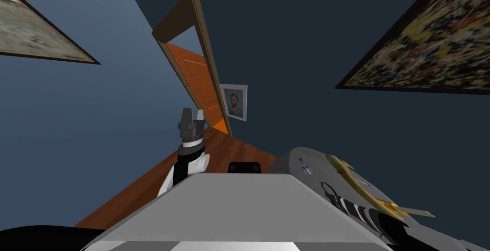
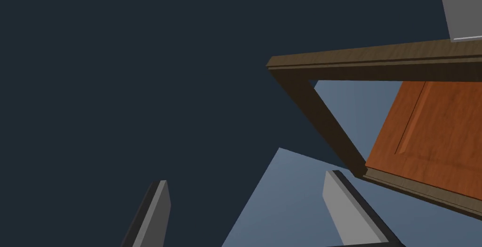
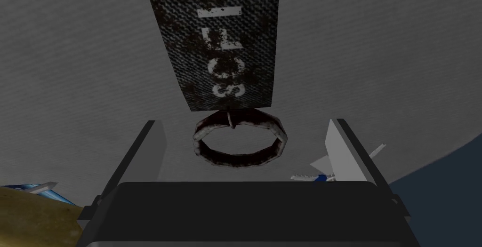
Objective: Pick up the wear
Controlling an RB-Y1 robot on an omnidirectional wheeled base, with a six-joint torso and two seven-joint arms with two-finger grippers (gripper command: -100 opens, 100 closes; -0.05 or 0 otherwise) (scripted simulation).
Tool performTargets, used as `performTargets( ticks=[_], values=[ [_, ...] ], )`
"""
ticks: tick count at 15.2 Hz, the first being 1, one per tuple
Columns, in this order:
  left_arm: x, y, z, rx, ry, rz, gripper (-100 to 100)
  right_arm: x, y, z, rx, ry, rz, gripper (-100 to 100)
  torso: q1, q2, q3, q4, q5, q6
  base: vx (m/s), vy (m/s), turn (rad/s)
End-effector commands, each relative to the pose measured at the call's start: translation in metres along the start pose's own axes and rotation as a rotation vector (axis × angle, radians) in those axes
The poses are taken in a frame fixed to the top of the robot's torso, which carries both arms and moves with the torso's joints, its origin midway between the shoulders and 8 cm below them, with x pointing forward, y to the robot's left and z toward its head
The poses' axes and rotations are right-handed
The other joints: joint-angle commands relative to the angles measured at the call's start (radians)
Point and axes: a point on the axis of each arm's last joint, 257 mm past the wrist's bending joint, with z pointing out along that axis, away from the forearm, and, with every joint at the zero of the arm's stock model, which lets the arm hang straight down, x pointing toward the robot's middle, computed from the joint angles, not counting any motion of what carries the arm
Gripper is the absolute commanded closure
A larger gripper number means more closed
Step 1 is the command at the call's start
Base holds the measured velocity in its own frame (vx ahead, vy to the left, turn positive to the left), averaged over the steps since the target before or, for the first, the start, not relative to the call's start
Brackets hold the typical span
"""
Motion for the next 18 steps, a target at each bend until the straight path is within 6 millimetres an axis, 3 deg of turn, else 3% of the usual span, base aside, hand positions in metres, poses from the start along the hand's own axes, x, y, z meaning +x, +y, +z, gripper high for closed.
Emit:
performTargets(
  ticks=[1, 2, 3, 5, 6, 9, 10, 13, 14, 17, 18],
  values=[
    [0.0, 0.0, 0.0, 0.0, 0.0, 0.0, 0, 0.01, -0.006, -0.004, 0.017, 0.024, -0.002, -100, 0.0, 0.0, 0.0, 0.0, 0.0, 0.0, -0.039, -0.005, 0.137],
    [0.0, 0.0, 0.0, 0.0, 0.0, 0.0, 0, 0.006, -0.003, -0.002, 0.007, 0.013, -0.002, -100, 0.0, -0.001, 0.0, 0.0, 0.0, 0.0, -0.019, -0.004, 0.027],
    [0.0, 0.0, 0.0, 0.0, 0.0, 0.0, 0, 0.017, -0.003, 0.0, 0.005, 0.023, 0.001, -100, 0.0, -0.002, -0.001, 0.0, 0.0, 0.001, -0.011, -0.003, 0.103],
    [0.0, 0.0, 0.0, 0.0, 0.0, 0.0, 0, 0.008, -0.002, 0.0, 0.003, 0.005, -0.001, -100, 0.0, -0.003, -0.002, -0.001, 0.0, 0.0, -0.004, -0.006, 0.083],
    [0.0, 0.0, 0.0, 0.0, 0.0, 0.0, 0, 0.025, -0.003, 0.002, 0.002, 0.023, 0.009, -100, 0.0, -0.004, -0.002, -0.001, 0.0, 0.0, 0.0, -0.005, 0.094],
    [0.0, 0.0, 0.0, 0.0, 0.0, 0.0, 0, 0.011, -0.002, 0.002, 0.0, -0.004, 0.003, -100, 0.0, -0.004, -0.002, -0.001, 0.0, 0.0, 0.0, -0.004, 0.044],
    [0.0, 0.0, 0.0, 0.0, 0.0, 0.0, 0, 0.028, -0.003, 0.003, 0.0, 0.013, 0.014, -100, 0.0, -0.004, -0.002, -0.001, 0.0, 0.001, -0.002, -0.003, 0.067],
    [0.0, 0.0, 0.0, 0.0, 0.0, 0.0, 0, 0.016, -0.003, 0.003, 0.0, -0.012, 0.011, -100, 0.0, -0.004, -0.002, -0.001, 0.0, 0.0, -0.002, -0.002, 0.055],
    [0.0, 0.0, 0.0, 0.0, 0.0, 0.0, 0, 0.033, -0.005, 0.004, 0.002, 0.007, 0.023, -100, 0.0, -0.004, -0.002, -0.001, 0.0, 0.001, -0.004, -0.003, 0.082],
    [0.0, 0.0, 0.0, 0.0, 0.0, 0.0, 0, 0.022, -0.005, 0.003, 0.003, -0.017, 0.021, -100, 0.0, -0.004, -0.002, -0.001, 0.0, 0.0, -0.003, -0.004, 0.054],
    [0.0, 0.0, 0.0, 0.0, 0.0, 0.0, 0, 0.04, -0.007, 0.003, 0.006, 0.004, 0.035, -100, 0.0, -0.004, -0.002, -0.001, 0.0, 0.001, -0.003, -0.002, 0.085]
  ],
)
